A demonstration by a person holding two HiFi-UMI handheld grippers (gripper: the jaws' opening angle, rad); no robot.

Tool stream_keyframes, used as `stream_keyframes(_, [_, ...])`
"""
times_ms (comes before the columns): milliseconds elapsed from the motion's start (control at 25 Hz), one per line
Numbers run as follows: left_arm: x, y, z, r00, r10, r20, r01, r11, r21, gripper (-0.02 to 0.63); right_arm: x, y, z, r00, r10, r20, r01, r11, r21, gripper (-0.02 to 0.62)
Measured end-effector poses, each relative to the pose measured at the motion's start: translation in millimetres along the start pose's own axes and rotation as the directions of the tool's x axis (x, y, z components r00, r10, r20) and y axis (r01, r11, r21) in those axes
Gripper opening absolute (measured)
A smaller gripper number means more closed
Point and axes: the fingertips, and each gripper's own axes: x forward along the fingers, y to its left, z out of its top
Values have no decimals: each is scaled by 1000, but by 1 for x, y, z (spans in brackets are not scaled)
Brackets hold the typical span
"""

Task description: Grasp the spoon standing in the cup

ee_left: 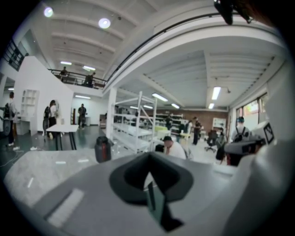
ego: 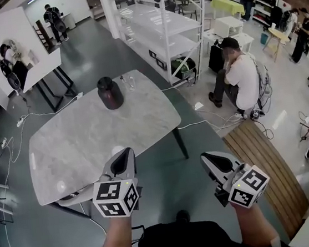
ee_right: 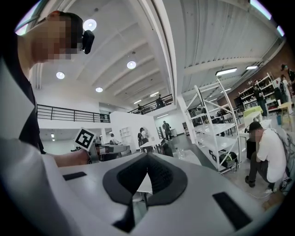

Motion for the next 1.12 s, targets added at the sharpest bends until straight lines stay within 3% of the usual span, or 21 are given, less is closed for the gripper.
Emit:
stream_keyframes(400, [29, -8, 3, 1000, -5, 2, 5, 1000, -6, 9, 0, -21, -3, 1000, 7, -26, -7, 1000, 16, -6])
stream_keyframes(640, [61, 13, 16, 1000, -19, 15, 19, 1000, -15, 9, 29, -41, 1, 999, -8, -38, 10, 999, 37, -5])
stream_keyframes(840, [102, 46, 36, 999, -12, 44, 13, 1000, -18, 9, 75, -71, 12, 999, -5, -46, 6, 1000, 30, -6])
stream_keyframes(1120, [167, 118, 63, 999, 5, 35, -5, 1000, -5, 9, 182, -101, 32, 995, 46, -86, -45, 999, 12, -5])
